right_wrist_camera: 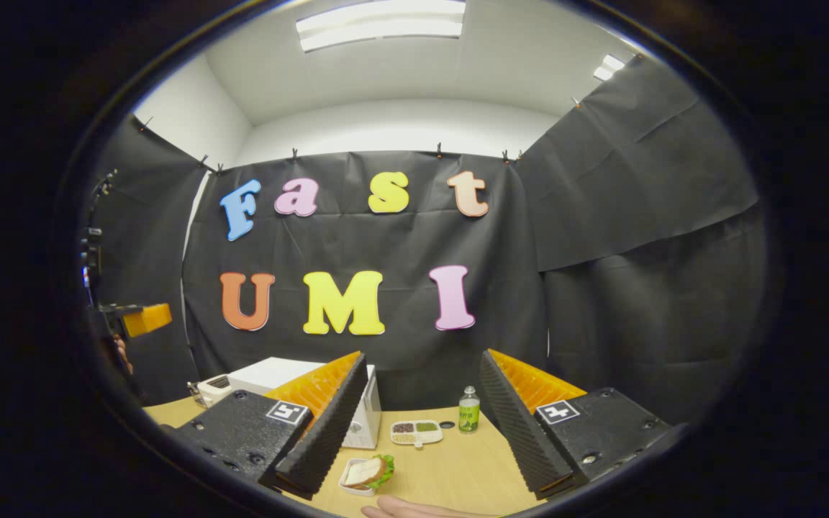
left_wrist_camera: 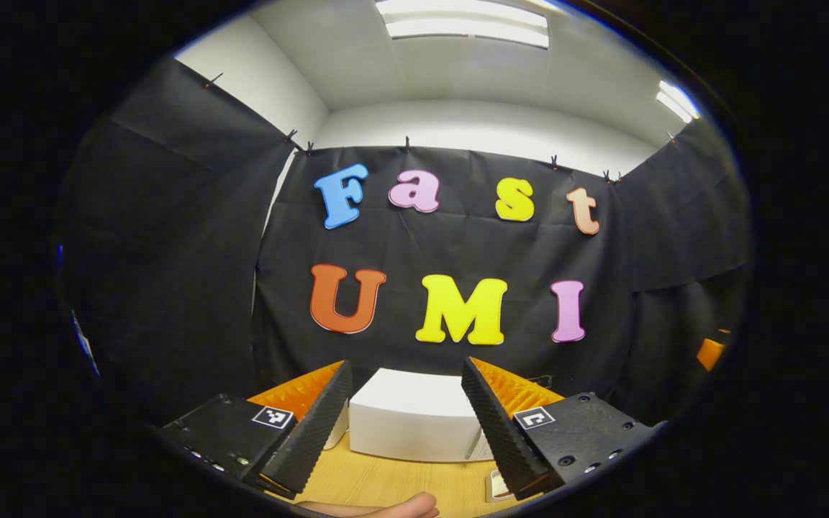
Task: Open the microwave oven with the left hand, put the food in, and close the microwave oven.
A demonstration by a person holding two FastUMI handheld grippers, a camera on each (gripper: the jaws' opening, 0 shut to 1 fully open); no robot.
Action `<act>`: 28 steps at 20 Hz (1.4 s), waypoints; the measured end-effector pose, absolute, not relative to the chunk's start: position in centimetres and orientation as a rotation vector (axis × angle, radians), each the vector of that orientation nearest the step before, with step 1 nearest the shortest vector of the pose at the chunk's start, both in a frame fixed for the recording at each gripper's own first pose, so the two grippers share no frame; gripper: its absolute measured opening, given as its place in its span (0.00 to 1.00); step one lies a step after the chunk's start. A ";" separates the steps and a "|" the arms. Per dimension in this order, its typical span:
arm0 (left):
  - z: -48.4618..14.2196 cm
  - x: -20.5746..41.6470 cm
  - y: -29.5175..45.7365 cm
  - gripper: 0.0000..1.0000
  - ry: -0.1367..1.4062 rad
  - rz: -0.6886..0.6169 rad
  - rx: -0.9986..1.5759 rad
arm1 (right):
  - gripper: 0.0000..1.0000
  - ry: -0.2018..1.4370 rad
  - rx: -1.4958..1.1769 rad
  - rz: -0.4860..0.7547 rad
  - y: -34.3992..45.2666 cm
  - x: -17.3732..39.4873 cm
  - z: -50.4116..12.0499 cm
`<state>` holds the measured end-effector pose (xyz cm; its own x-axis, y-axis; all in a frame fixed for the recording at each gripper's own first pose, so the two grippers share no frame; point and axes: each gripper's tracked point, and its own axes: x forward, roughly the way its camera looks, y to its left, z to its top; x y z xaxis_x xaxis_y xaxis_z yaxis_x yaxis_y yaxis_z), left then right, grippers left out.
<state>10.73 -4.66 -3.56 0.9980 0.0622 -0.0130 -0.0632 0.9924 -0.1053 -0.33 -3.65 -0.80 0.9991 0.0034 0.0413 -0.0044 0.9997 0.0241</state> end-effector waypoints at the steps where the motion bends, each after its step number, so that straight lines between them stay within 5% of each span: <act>1: -4.5 11.8 -5.9 0.95 0.027 0.039 -0.117 | 1.00 -0.042 0.022 0.003 -3.9 -0.3 -0.9; 4: -8.1 14.8 -8.8 0.95 0.067 -0.024 -0.140 | 0.93 -0.039 0.026 0.005 -4.7 -0.2 -1.4; 5: -9.2 15.8 -9.5 0.95 0.075 -0.034 -0.148 | 1.00 -0.035 0.033 0.012 -4.8 -0.2 -1.6; 12: -18.3 21.4 -15.3 0.95 0.173 -0.112 -0.157 | 1.00 -0.029 0.034 0.045 -5.6 0.2 -3.1; 13: -19.7 22.2 -15.9 0.95 0.189 -0.111 -0.138 | 0.93 -0.030 0.038 0.046 -6.1 0.2 -3.4; 14: -21.0 22.8 -16.6 0.95 0.203 -0.109 -0.127 | 1.00 -0.031 0.039 0.047 -6.4 0.2 -3.8; 19: -28.0 26.2 -20.6 0.94 0.264 -0.134 -0.087 | 1.00 0.009 0.033 0.037 -8.3 1.4 -5.9; 20: -29.0 26.7 -21.1 0.95 0.267 -0.131 -0.063 | 0.93 0.021 0.034 0.041 -8.6 1.5 -6.6; 23: -31.6 27.9 -22.7 0.94 0.275 -0.149 -0.017 | 1.00 0.072 0.031 0.065 -9.1 2.1 -8.7; 24: -32.4 28.2 -23.1 0.82 0.288 -0.153 -0.009 | 1.00 0.091 0.034 0.062 -9.7 2.4 -9.3; 25: -33.3 28.7 -22.8 0.94 0.300 -0.133 0.015 | 1.00 0.102 0.038 0.053 -10.2 2.7 -9.7; 26: -34.4 29.1 -22.1 0.94 0.322 -0.100 0.035 | 0.93 0.108 0.039 0.042 -10.7 2.9 -10.1; 28: -36.0 29.8 -21.6 0.85 0.361 -0.079 0.045 | 1.00 0.116 0.030 0.009 -11.7 3.0 -10.7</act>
